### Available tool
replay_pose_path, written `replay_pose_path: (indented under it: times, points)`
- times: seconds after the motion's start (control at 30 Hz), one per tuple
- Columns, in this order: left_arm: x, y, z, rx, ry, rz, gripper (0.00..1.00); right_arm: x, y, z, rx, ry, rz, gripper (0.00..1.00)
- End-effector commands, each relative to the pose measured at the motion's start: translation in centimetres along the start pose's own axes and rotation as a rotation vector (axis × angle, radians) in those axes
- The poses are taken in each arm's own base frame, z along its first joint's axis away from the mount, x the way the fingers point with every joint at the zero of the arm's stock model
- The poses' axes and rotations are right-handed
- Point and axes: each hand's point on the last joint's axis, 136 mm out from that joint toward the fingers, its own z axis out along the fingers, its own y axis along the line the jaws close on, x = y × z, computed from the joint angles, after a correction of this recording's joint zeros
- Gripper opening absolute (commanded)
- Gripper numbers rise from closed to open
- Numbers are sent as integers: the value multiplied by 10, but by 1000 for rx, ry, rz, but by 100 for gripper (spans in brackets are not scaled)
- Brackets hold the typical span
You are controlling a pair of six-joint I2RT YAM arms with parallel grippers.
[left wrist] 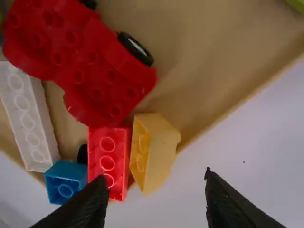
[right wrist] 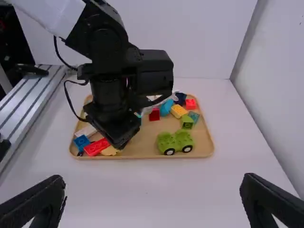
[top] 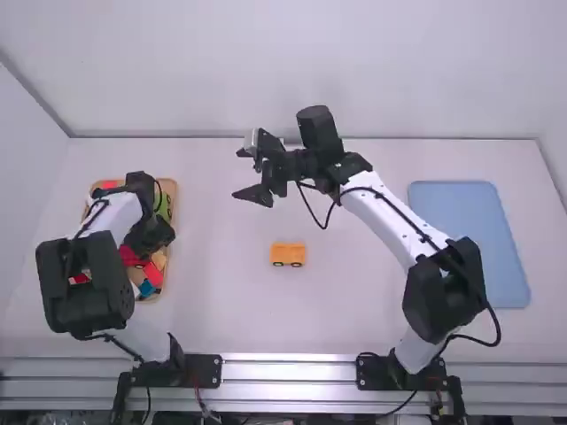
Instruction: Assemble lego blocks to make yellow taxi
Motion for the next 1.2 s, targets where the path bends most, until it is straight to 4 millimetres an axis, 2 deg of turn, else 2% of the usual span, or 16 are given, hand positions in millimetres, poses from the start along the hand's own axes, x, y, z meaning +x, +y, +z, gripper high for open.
replay_pose_path:
  times: [0.0, 0.53, 0.83, 1.0, 1.13, 1.17]
  points:
    - [11, 9, 9, -35, 27, -5, 53, -12, -4, -3, 7, -16, -20, 98]
    - [19, 16, 26, -58, 15, -5, 48, -12, -4, -2, 7, -15, -18, 98]
    - [21, 16, 35, -51, 2, -20, 34, -12, -4, -2, 9, -15, 6, 98]
    - [20, 15, 36, -43, -5, -22, 34, -12, -4, -2, 7, -15, 6, 98]
    - [25, 22, 37, -73, 7, -54, 33, -12, -4, -3, 9, -15, 6, 98]
    - [24, 31, 35, -126, -7, -100, 31, -12, -4, -3, 8, -15, 6, 98]
